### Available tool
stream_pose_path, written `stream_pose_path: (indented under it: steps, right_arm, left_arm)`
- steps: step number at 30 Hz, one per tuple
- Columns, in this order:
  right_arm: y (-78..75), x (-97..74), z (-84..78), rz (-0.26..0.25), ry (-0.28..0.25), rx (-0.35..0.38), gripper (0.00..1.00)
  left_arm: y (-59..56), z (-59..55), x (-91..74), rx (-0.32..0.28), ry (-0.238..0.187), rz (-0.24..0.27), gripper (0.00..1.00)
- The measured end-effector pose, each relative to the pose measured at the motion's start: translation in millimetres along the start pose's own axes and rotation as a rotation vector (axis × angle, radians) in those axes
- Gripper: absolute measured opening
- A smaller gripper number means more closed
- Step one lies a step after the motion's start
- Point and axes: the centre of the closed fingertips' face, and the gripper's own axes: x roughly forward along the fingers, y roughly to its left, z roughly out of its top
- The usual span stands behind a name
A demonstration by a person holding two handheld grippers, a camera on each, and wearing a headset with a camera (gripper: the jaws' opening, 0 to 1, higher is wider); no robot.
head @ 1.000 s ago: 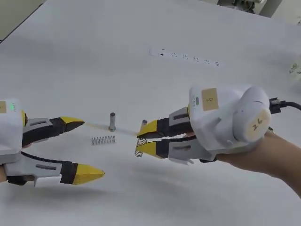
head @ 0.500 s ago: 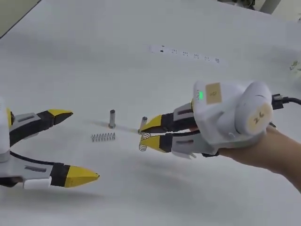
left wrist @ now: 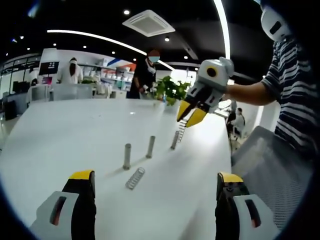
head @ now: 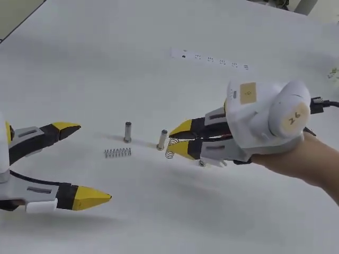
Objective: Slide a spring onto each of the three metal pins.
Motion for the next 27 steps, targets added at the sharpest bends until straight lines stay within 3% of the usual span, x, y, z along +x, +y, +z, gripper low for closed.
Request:
stream_pose_path:
  steps: [17, 27]
  right_arm:
    - [-36.8, 5.4, 6.5, -0.068, -0.006, 0.022, 0.07]
    - [-49.0, 9.1, 5.4, -0.094, -0.01, 0.046, 0.07]
  left_arm:
    - [-0.1, 0.4, 0.4, 0.001, -0.001, 0.0, 0.98]
    - [1.5, -0.9, -1.1, 0.001, 0.005, 0.009, 0.98]
